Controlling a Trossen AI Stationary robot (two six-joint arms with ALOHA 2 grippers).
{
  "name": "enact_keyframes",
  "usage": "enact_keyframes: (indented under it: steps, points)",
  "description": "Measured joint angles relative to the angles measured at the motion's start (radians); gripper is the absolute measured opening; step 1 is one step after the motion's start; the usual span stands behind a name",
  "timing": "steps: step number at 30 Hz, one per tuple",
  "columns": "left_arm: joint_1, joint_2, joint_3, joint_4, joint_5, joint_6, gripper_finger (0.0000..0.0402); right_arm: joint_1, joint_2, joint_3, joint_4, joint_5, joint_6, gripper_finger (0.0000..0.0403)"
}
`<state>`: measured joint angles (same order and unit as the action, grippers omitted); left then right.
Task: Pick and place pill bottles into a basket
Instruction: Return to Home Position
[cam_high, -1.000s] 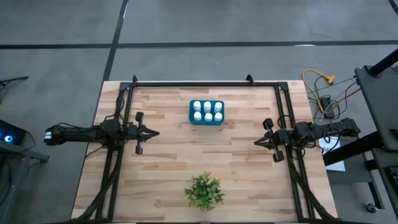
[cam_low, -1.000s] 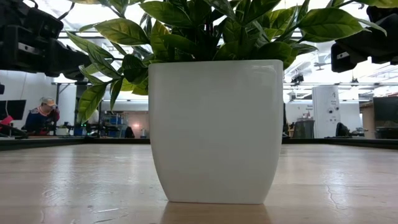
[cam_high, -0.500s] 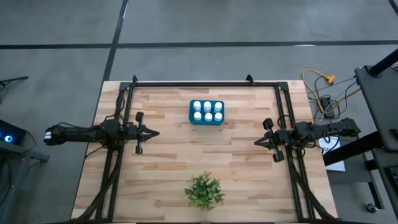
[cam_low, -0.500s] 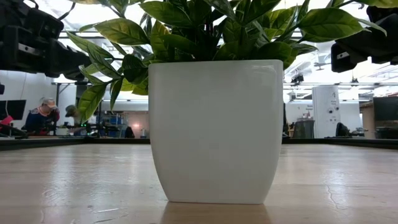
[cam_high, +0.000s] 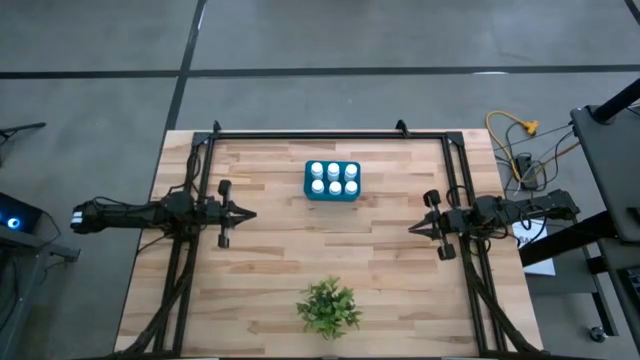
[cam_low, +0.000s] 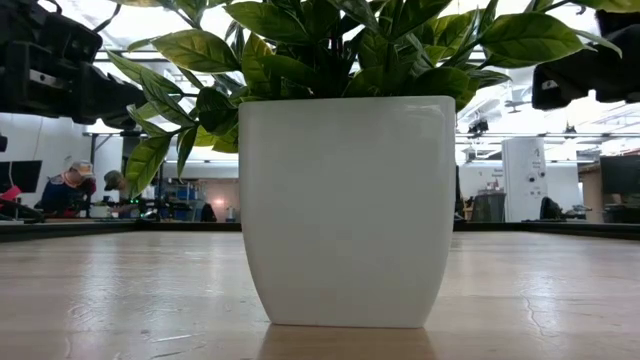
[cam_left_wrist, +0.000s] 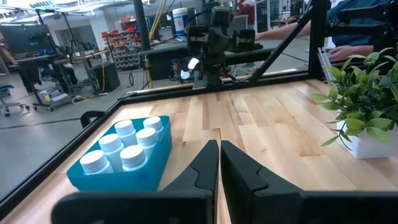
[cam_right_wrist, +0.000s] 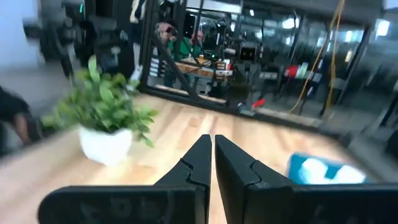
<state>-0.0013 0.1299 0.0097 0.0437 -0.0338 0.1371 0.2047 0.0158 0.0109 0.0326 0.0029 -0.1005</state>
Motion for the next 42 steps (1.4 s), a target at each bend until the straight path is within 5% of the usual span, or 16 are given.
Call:
enact_keyframes:
  steps: [6, 12, 22, 42]
  points:
    - [0.0, 0.0, 0.0, 0.0, 0.0, 0.0, 0.0, 0.0, 0.0, 0.0, 0.0, 0.0, -0.339, 0.0012]
    - [0.0, -0.001, 0.0, 0.0, 0.0, 0.0, 0.0, 0.0, 0.0, 0.0, 0.0, -0.001, -0.43, 0.0012]
    - [0.0, 0.001, 0.0, 0.0, 0.0, 0.0, 0.0, 0.0, 0.0, 0.0, 0.0, -0.002, -0.075, 0.0012]
    - [0.0, 0.0, 0.0, 0.0, 0.0, 0.0, 0.0, 0.0, 0.0, 0.0, 0.0, 0.007, 0.041, 0.0012]
